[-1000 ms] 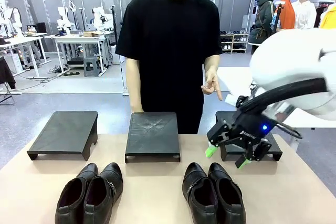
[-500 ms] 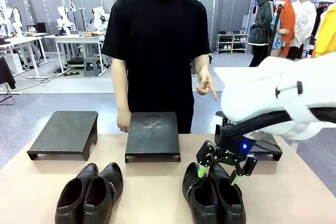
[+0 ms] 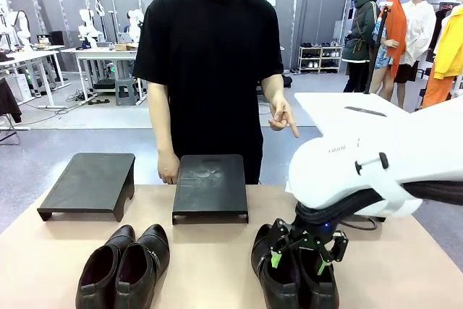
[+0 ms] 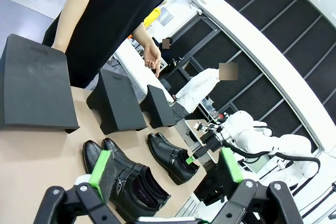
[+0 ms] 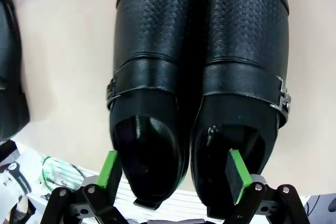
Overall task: Place the shoes on the stand as instructed by the person.
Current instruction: Pick up one pair of Shoes and place it on the Shoes Stand indicated by the person.
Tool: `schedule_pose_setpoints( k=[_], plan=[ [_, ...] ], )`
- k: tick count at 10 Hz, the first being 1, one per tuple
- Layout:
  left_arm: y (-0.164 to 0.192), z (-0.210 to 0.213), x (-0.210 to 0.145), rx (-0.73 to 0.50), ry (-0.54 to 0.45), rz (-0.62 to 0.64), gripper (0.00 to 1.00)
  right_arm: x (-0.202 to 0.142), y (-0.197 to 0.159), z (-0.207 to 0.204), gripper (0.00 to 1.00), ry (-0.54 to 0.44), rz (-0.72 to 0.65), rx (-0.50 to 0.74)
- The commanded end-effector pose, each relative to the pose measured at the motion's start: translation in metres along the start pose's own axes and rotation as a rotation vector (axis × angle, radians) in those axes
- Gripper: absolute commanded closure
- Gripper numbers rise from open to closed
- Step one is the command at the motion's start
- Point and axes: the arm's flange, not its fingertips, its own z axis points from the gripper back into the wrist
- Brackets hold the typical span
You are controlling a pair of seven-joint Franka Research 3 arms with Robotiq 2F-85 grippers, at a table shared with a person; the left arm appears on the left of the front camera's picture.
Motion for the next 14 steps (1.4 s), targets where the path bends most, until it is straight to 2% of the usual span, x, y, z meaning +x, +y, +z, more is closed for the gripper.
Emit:
schedule_pose_setpoints(
  k=[1,4,5,6,7,8,9,10,14],
  plan=[
    [0.0,0.002,-0.001,-0.013,0.006,-0.011,0.0,0.002,0.01,-0.013,0.0,-0.029,-0.017,-0.049],
    [0.0,0.002,-0.001,-0.013,0.006,-0.011,0.0,-0.001,0.005,-0.025,0.0,0.011,-0.007,-0.114],
    [0.0,0.002,-0.001,-0.013,0.006,-0.011,0.0,-0.001,0.006,-0.029,0.23,0.001,0.002,-0.135],
    [0.0,0.002,-0.001,-0.013,0.006,-0.011,0.0,-0.001,0.01,-0.035,0.59,-0.008,0.019,-0.151],
    [0.0,0.002,-0.001,-0.013,0.006,-0.011,0.0,0.0,0.015,-0.041,0.83,-0.012,0.03,-0.165],
    [0.0,0.002,-0.001,-0.013,0.006,-0.011,0.0,0.0,0.016,-0.043,1.0,-0.018,0.028,-0.171],
    [0.0,0.002,-0.001,-0.013,0.006,-0.011,0.0,0.001,0.015,-0.045,0.76,-0.017,0.021,-0.172],
    [0.0,0.002,-0.001,-0.013,0.006,-0.011,0.0,0.001,0.015,-0.048,1.0,-0.016,0.018,-0.174],
    [0.0,0.002,-0.001,-0.013,0.006,-0.011,0.0,-0.002,0.019,-0.045,1.0,-0.053,0.022,-0.181]
  ],
)
